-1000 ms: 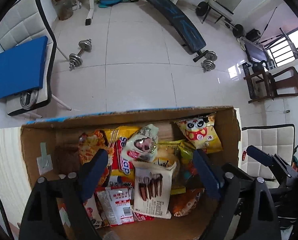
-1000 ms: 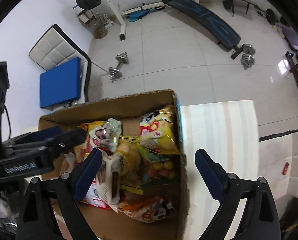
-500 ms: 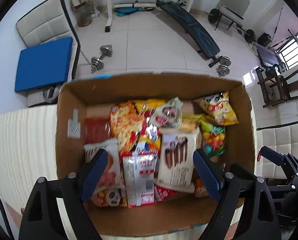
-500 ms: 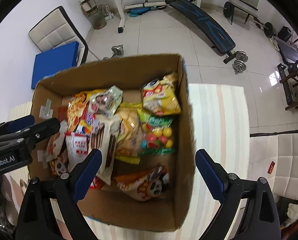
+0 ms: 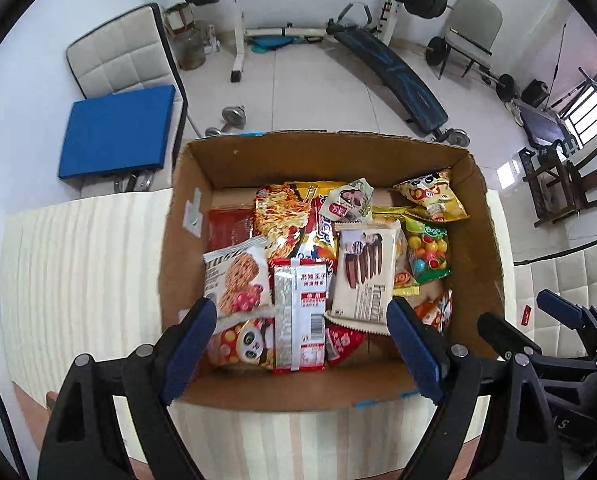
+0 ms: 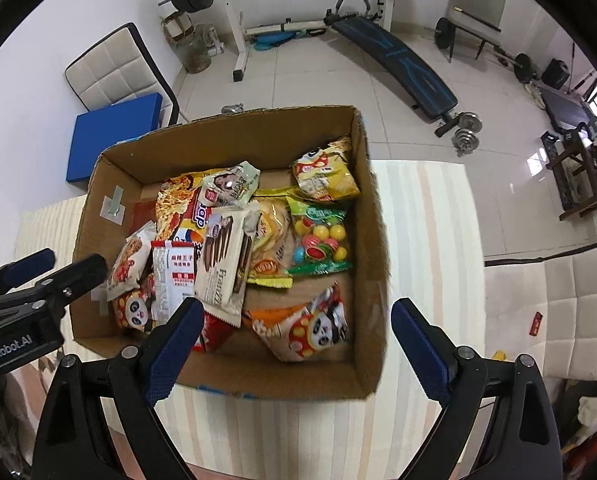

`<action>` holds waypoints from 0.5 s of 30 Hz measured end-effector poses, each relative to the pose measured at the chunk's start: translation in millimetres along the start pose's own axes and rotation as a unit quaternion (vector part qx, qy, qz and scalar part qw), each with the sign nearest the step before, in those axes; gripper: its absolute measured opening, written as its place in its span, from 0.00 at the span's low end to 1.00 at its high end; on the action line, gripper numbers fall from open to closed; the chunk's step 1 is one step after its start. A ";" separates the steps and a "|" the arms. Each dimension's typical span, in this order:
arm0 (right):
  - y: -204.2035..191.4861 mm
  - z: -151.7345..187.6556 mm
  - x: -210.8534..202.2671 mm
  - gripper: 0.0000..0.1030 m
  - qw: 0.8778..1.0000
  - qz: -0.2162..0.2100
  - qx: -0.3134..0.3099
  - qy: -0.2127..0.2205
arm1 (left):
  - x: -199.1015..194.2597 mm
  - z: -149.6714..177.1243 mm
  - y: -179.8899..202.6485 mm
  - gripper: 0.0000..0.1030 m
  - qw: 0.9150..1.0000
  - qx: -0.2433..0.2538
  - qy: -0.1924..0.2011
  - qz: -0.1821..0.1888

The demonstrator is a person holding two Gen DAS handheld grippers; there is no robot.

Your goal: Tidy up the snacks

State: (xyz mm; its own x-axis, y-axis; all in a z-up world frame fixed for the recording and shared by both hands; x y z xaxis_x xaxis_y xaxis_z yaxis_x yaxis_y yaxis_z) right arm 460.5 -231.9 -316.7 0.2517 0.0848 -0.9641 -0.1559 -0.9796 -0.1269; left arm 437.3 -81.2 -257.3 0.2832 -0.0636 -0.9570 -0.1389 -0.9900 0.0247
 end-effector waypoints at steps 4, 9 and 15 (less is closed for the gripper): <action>-0.8 18.1 -17.6 0.94 1.000 -0.005 0.002 0.010 | -18.6 20.3 0.3 0.85 1.000 -0.002 0.020 -0.005; 0.1 43.8 -52.7 0.94 0.999 -0.002 -0.002 0.043 | -51.9 47.8 1.9 0.85 0.998 -0.006 0.055 -0.007; -3.2 75.7 -97.7 0.94 0.997 -0.005 -0.012 0.078 | -97.2 80.9 5.4 0.85 0.995 -0.005 0.096 -0.009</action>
State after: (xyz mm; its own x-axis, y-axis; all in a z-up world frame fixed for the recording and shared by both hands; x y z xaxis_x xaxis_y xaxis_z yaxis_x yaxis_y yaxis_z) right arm 364.1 -223.4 -239.8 0.3989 0.0672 -0.9145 -0.1297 -0.9832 -0.1288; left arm 332.2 -70.2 -187.5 0.4627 -0.0671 -0.8840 -0.1226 -0.9924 0.0111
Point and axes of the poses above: each gripper's, at about its wrist camera, not at the fingertips, and x roughly the way its jaws point, y to its right, z to its underside, the point moved 7 cm from there along x, roughly the way its jaws point, and after that the axes turned 2 degrees about -z, right-handed, at the moved point
